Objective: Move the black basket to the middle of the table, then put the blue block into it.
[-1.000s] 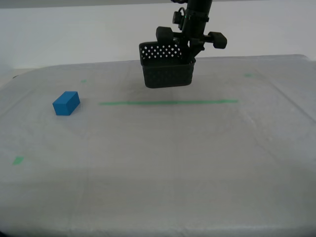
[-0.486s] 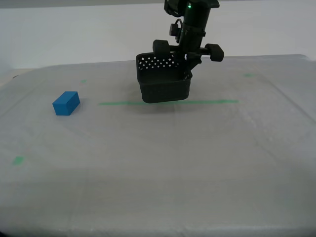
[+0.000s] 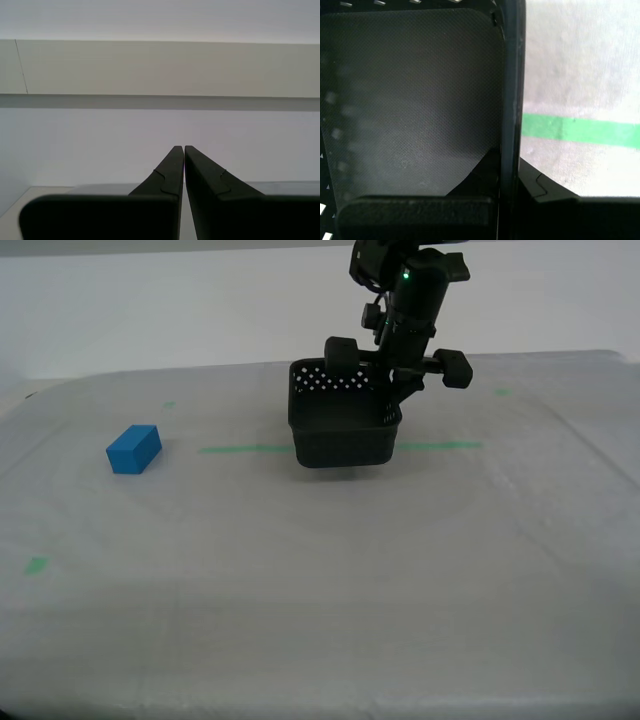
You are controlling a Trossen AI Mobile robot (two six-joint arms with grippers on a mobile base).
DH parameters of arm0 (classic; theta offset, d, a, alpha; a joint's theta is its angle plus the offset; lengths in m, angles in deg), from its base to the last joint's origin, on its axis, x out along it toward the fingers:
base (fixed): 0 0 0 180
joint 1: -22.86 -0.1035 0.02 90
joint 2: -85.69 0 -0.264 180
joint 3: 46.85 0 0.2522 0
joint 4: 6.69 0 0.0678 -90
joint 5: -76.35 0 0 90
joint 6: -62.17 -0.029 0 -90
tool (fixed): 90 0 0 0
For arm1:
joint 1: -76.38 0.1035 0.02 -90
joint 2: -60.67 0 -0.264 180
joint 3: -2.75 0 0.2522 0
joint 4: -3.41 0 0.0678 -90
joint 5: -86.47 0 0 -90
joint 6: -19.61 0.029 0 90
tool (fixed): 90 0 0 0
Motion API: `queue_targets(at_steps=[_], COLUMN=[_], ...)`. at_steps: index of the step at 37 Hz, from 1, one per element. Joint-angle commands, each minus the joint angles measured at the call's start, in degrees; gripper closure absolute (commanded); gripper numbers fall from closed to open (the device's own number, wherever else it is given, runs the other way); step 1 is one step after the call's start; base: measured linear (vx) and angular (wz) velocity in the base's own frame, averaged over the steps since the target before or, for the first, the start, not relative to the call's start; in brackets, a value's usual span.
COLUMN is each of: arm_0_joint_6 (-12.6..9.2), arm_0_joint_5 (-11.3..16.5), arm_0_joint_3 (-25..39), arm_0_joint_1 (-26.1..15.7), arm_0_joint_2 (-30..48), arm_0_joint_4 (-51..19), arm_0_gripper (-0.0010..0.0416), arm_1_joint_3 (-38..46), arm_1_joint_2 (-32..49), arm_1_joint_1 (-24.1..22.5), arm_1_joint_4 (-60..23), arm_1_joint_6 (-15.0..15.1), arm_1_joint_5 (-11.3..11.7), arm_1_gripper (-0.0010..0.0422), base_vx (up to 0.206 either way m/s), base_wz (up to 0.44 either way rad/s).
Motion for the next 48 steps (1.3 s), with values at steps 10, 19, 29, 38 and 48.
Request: queue_targets(at_steps=[10, 19, 29, 38, 48], arm_0_joint_6=[-0.3, -1.7, -2.2, -3.2, -1.9], arm_0_joint_5=[0.0, 1.0, 2.2, 1.4, 1.2], arm_0_joint_3=[-1.3, -1.6, -1.6, -1.5, -1.5], arm_0_joint_1=[0.0, -0.1, -0.5, -0.5, -0.5], arm_0_joint_2=[-0.1, 1.1, 3.8, 3.8, 3.8], arm_0_joint_4=[-0.4, -0.1, 0.9, 1.1, 1.3], arm_0_gripper=[0.0406, 0.0403, 0.0363, 0.0297, 0.017], arm_1_joint_3=[0.0, 0.0, 0.1, 0.1, 0.1], arm_1_joint_2=[0.0, 0.0, 0.0, 0.0, 0.0], arm_1_joint_1=[0.0, 0.0, 0.0, 0.0, 0.0], arm_1_joint_4=[0.3, 0.3, 0.2, 0.1, 0.2], arm_1_joint_6=[0.1, 0.1, 0.1, 0.1, 0.1], arm_1_joint_5=[0.0, 0.0, 0.0, 0.1, 0.0], arm_1_gripper=[0.0412, 0.0412, 0.0412, 0.0412, 0.0412], base_vx=[0.0, 0.0, 0.0, 0.0, 0.0], base_wz=[0.0, 0.0, 0.0, 0.0, 0.0])
